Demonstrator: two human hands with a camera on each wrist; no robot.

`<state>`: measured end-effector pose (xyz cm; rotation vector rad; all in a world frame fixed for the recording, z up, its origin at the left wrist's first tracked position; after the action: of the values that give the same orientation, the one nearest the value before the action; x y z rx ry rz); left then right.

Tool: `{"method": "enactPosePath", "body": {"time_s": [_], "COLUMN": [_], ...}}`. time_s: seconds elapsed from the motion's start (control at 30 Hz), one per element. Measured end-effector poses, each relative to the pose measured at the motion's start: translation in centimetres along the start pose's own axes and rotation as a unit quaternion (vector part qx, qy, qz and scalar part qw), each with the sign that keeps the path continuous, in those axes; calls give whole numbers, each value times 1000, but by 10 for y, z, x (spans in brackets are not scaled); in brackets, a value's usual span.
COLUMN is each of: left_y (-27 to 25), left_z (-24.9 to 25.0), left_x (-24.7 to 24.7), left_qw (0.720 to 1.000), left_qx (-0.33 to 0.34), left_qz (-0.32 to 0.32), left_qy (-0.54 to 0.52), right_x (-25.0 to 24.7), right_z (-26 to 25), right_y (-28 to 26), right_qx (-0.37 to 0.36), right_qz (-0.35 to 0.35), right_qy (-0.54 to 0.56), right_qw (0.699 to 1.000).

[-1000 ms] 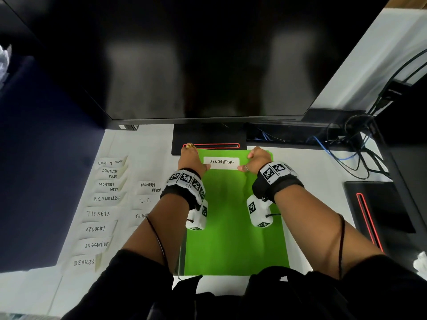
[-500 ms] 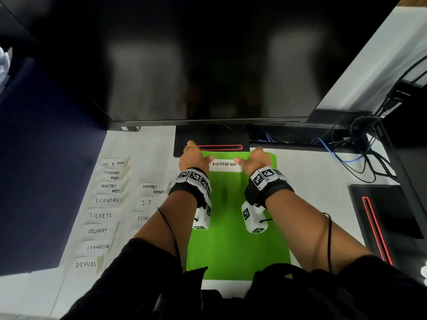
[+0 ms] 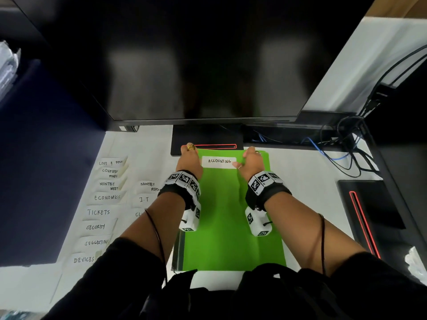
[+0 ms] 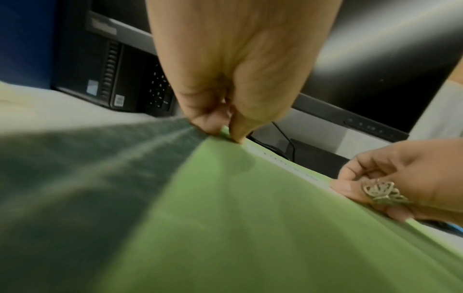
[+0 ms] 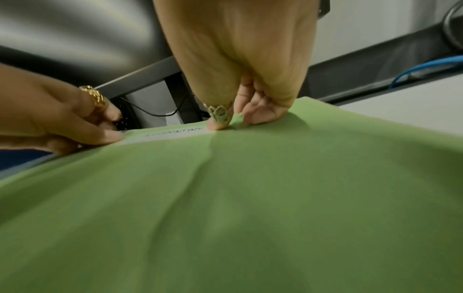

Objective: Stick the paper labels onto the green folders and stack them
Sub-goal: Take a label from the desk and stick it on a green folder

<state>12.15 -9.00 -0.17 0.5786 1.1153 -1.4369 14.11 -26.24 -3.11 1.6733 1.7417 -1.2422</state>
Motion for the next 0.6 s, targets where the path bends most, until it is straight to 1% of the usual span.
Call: {"method": "enactPosePath", "body": {"time_s": [0.07,0.13,0.17,0.2,0.27,0.3,0.37,0.43,0.5,0.53,0.6], "left_y": [-6,-15,-20,-24,-33,-38,-49,-56,-58,-58,-57], "left_z": [-5,-14,-19,-23,-25,-24,-20,-15,-12,-10,-3], "left_x": [-5,-8,-10,-10,-7,-4,4,10,17,18,19], "left_qw": [998,997,997,998,995,989,968,958,942,934,931], "left_qx": [38,52,47,45,54,70,103,114,116,113,95], "left_qz": [-1,10,13,-2,-76,-113,-151,-156,-168,-172,-180], "left_qy": [-42,-63,-53,-35,24,72,169,214,266,291,303], "right_x": [-3,-1,2,6,13,15,9,-4,-15,-15,-8], "right_z": [2,-1,-4,-7,-4,0,14,28,36,36,31], "right_y": [-8,-24,-35,-48,-73,-81,-85,-82,-81,-82,-89], "right_qx": [-45,-104,-126,-133,-128,-125,-105,-70,-42,-45,-76], "right_qz": [18,35,28,-2,-93,-122,-132,-128,-126,-123,-128], "right_qy": [-11,-56,-91,-132,-208,-239,-272,-284,-272,-248,-196], "right_qw": [999,992,987,982,965,955,947,948,953,960,969]}}
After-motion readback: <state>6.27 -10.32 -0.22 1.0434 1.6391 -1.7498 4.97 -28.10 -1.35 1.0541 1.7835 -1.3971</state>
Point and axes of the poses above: each hand's wrist, its own y-axis towards the middle knuckle, its own x-axis out of the palm, z = x × y, the point moved 2 cm from there along y, towards the middle knuckle, and after that the axes turned 3 degrees about -y, right-handed, at the moved point
